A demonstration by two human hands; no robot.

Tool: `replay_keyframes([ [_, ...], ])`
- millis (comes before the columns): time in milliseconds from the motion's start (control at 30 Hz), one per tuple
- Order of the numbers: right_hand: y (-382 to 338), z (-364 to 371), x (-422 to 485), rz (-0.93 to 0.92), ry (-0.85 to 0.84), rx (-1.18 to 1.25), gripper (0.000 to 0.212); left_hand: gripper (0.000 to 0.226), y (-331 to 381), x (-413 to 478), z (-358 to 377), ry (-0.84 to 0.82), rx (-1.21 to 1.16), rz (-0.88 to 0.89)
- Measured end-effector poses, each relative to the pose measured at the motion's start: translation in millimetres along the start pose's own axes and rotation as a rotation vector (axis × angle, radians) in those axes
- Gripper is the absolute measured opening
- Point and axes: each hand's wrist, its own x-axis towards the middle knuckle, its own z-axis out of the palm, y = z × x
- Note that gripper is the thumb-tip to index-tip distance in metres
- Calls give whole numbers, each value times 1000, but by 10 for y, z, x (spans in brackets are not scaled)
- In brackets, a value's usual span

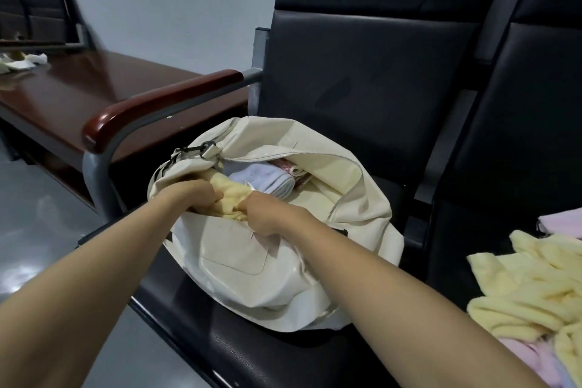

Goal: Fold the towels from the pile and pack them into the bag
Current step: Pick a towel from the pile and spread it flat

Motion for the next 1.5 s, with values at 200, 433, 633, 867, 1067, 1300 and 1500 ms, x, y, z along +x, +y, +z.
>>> replay_keyframes([
  [200, 257, -177, -779, 16, 181, 460, 41, 33, 170, -371, -39, 41, 106, 207],
  [433, 913, -410, -2206, 259, 394, 473, 31, 31, 844, -1274, 19, 257, -2, 546],
  [633, 1486, -361, -3920, 522, 547, 371, 28, 26, 1701, -2445, 353, 151, -133, 881],
  [867, 1836, 128, -5483, 797, 811, 423, 24, 30, 2532, -3478, 1113, -42, -321, 1093],
  [1067, 2035, 539, -5669, 864, 765, 488, 28, 43, 2830, -3654, 1825, -2, -204, 1104],
  [1300, 2118, 817, -5178, 793, 563, 493, 39, 54, 3002, -3396, 2068, 22, -138, 909],
  [1500, 2197, 959, -4933, 815, 521, 306, 43, 35, 3047, -3211, 2125, 92, -293, 944],
])
